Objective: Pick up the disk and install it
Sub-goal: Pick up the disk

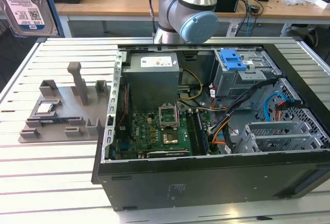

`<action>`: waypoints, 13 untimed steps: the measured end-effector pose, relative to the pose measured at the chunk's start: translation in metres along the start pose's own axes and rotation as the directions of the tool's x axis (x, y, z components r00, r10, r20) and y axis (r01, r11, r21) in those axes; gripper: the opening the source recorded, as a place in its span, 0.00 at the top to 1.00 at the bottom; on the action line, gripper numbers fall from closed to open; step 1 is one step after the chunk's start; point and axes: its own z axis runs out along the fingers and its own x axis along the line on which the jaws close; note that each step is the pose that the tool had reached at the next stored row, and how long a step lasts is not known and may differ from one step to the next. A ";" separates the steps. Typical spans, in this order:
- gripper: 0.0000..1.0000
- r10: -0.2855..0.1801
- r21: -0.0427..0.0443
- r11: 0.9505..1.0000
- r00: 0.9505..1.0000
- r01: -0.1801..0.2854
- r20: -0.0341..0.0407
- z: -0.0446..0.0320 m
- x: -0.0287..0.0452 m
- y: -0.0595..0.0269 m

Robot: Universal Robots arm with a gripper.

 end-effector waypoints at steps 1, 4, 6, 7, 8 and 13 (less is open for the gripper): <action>0.63 0.000 0.000 1.000 1.000 0.000 0.000 -0.0025 0.0000 0.0000; 0.63 0.000 0.000 1.000 1.000 0.000 0.000 -0.0096 -0.0002 0.0001; 0.63 0.000 0.000 1.000 1.000 0.000 0.000 -0.0136 -0.0002 0.0002; 0.63 0.000 0.000 1.000 1.000 0.000 0.000 -0.0165 -0.0003 0.0002; 0.63 0.000 0.000 1.000 1.000 0.000 0.000 -0.0183 -0.0003 0.0002; 0.63 0.000 0.000 1.000 1.000 0.000 0.000 -0.0290 -0.0005 0.0004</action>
